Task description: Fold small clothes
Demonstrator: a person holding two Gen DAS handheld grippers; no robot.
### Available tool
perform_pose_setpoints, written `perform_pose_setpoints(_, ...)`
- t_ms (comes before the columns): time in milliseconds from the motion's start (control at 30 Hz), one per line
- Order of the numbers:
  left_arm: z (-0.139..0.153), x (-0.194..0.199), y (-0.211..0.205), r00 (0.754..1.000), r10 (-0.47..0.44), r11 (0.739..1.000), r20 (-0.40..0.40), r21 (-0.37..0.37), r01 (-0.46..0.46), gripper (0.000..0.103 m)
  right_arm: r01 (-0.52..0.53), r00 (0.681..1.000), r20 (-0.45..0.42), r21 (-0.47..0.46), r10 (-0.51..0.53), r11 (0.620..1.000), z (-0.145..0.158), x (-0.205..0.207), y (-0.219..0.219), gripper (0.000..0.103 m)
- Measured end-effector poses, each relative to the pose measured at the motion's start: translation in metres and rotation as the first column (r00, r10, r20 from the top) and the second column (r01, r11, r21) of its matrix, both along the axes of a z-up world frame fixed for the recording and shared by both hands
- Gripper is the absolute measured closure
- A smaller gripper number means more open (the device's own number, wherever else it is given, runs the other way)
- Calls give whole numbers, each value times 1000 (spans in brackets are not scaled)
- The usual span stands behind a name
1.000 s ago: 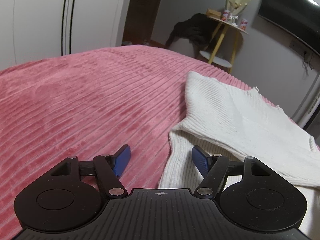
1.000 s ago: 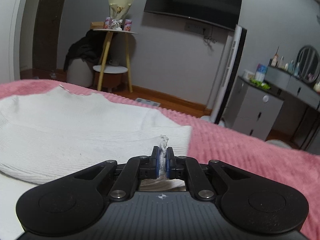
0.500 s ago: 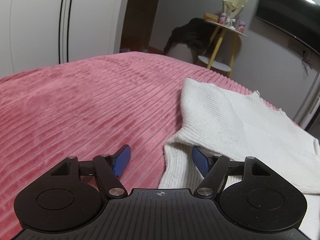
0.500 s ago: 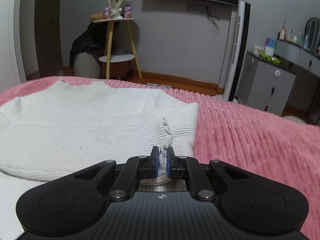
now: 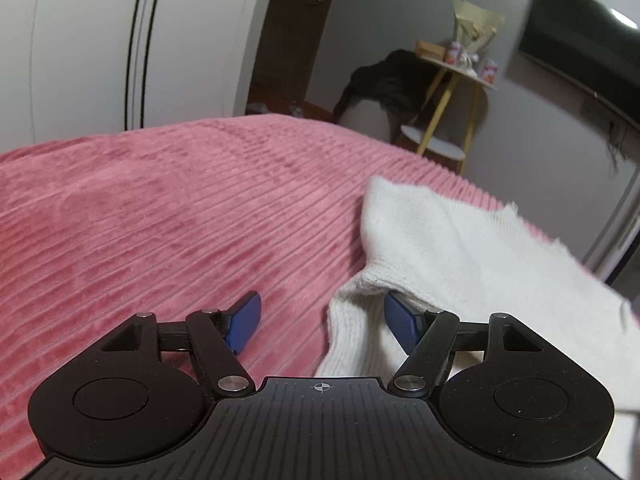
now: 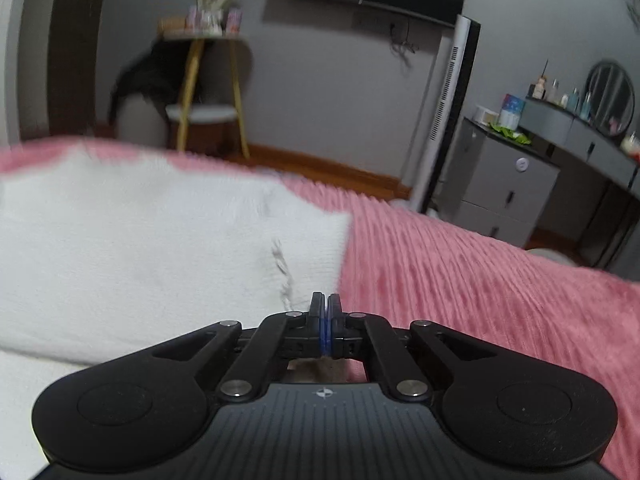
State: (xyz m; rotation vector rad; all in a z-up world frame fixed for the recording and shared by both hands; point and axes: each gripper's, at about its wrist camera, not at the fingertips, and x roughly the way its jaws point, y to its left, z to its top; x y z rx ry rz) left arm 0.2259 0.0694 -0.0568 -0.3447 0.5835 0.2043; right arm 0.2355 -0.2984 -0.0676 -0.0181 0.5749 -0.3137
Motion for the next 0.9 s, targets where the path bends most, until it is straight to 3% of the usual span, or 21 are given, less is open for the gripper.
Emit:
perform_pose_setpoints(67,6,-2,0,1000,-5,1000,22,-25,6,29,-21,999,51,126,15,992,11,-13,-3,101)
perform_pose_setpoints(167,15,-7,-2,998,-22,999,63,-47,25,29,-66,995,87,314,41,947,15,-23,-7,101)
perform_pose_setpoints(267,24,-11,-6,994,-35,999,103,-18,37,26,-80,995,94,397,46,914,11,-19,-11,100)
perform_pose_setpoints(367,25,-1,-12,992,-101,995,74,13,100,21,-49,997,73,371,24,927,7,-11,-16,94)
perform_pose_setpoints(433,20,11,-19,983,-183,983,8,10,183,21,-46,997,74,320,23,946,10,-6,-17,76)
perform_pose_setpoints(533,15,27,-28,966,-255,967,-33,-31,254,21,-69,997,54,247,57,967,12,12,-16,66)
perform_pose_setpoints(700,5,52,-44,949,-304,952,-78,19,306,18,-98,994,-30,255,109,962,1,38,-25,69)
perform_pose_setpoints(800,7,59,-46,955,-286,956,-74,43,289,20,-155,986,-32,217,166,964,1,40,-22,96)
perform_pose_setpoints(900,9,63,-51,957,-286,955,-54,70,289,26,-191,982,27,119,189,974,10,32,-16,96)
